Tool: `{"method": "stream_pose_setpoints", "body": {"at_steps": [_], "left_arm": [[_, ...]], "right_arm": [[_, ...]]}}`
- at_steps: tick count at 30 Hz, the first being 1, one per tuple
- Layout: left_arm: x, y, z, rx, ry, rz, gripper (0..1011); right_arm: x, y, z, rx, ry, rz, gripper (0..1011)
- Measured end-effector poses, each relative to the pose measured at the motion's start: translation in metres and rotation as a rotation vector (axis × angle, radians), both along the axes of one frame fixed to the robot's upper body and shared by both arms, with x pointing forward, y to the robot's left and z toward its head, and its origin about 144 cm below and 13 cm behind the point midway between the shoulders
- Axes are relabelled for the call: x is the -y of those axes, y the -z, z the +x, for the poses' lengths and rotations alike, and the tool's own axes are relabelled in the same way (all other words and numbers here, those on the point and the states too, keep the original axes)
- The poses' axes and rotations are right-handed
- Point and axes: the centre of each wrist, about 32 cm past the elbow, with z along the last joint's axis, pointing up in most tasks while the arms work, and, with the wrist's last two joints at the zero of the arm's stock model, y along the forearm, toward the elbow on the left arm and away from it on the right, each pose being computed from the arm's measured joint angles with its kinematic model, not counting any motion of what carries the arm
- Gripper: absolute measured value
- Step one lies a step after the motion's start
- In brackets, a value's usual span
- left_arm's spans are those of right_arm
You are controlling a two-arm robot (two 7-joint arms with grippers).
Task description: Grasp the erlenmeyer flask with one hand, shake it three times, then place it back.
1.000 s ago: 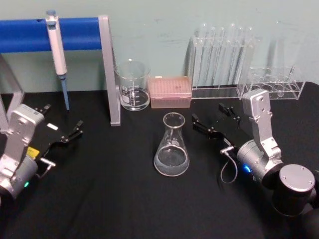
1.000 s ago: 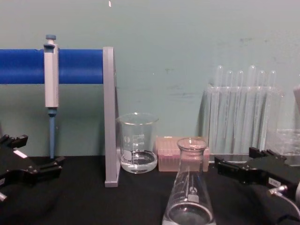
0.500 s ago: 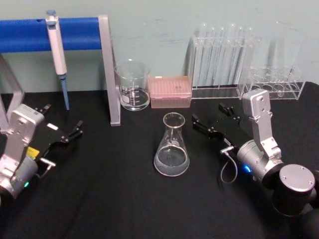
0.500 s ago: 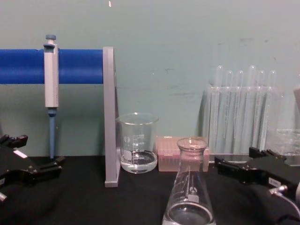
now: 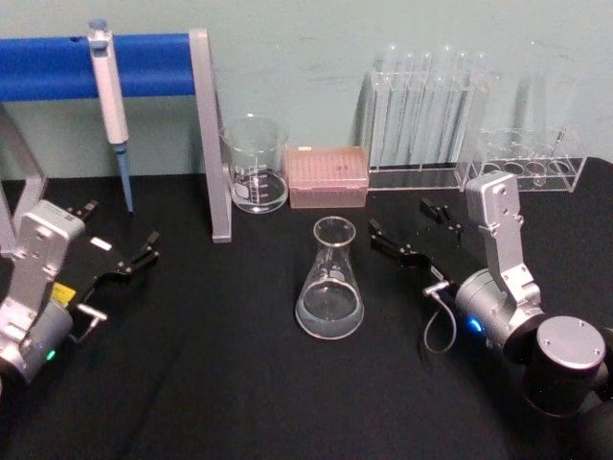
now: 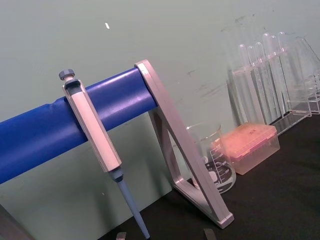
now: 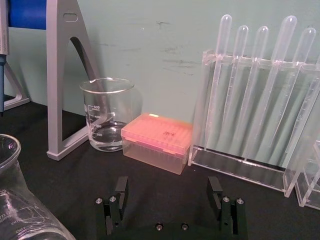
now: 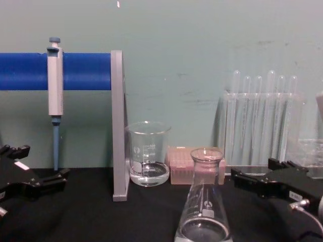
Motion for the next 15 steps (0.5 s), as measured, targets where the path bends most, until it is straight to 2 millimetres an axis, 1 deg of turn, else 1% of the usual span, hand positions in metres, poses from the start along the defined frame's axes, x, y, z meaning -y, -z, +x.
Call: {"method": "stream_pose_setpoints", "body": {"at_steps": [15], "left_arm": [[0.0, 0.0, 0.0, 0.0, 0.0, 0.0, 1001]], "right_arm": [[0.0, 0.0, 0.0, 0.0, 0.0, 0.0, 1000]]}}
